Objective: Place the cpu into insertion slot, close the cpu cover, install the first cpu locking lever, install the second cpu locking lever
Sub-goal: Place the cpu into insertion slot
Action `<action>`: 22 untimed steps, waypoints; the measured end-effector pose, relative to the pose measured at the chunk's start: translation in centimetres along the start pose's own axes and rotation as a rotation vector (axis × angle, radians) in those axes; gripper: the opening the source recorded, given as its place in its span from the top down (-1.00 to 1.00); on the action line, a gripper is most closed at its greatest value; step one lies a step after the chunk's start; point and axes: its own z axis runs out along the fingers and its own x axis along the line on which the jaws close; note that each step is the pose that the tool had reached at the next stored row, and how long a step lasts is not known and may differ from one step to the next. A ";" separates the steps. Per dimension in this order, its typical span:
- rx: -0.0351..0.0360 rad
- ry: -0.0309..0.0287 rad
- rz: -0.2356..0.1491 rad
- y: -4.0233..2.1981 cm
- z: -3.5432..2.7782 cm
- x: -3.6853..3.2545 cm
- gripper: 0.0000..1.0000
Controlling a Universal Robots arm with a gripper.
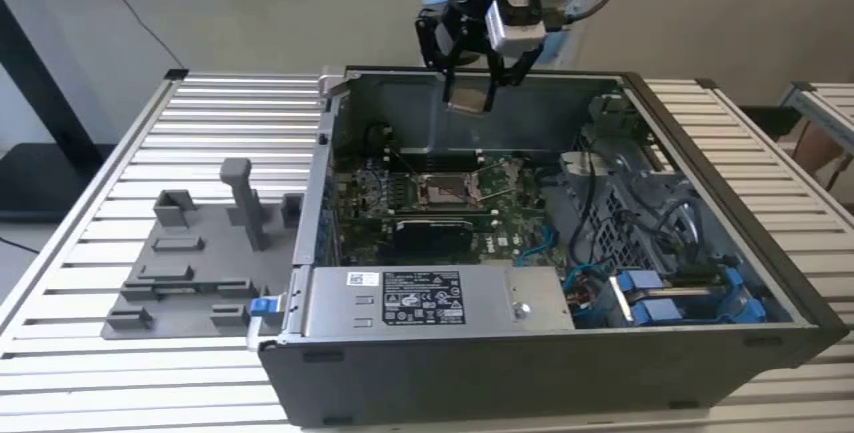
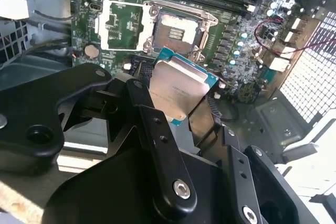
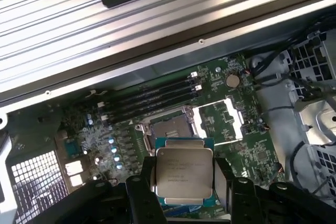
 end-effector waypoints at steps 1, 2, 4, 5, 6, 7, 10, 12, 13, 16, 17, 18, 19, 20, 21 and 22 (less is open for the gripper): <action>-0.0002 -0.0002 0.009 0.01 0.05 0.00 -0.08; -0.0003 -0.0005 0.018 0.01 0.10 0.01 -0.08; -0.0004 -0.0013 0.037 0.03 0.18 0.01 -0.08; -0.0006 -0.0018 0.047 0.03 0.22 0.01 -0.08; -0.0007 -0.0023 0.056 0.04 0.25 0.01 -0.08; -0.0007 -0.0028 0.065 0.04 0.28 0.01 -0.08; -0.0013 -0.0045 0.094 0.05 0.39 0.01 -0.08; -0.0016 -0.0057 0.112 0.04 0.46 0.02 -0.08; -0.0019 -0.0063 0.121 0.04 0.49 0.01 -0.08; -0.0024 -0.0081 0.151 0.03 0.61 0.01 -0.08; -0.0026 -0.0087 0.162 0.03 0.65 0.01 -0.08; -0.0027 -0.0091 0.172 0.03 0.69 0.01 -0.08; -0.0028 -0.0100 0.193 0.02 0.77 0.01 -0.08; -0.0031 -0.0105 0.203 0.02 0.80 0.01 -0.08; -0.0032 -0.0110 0.214 0.02 0.84 0.01 -0.08; -0.0033 -0.0115 0.225 0.02 0.88 0.01 -0.08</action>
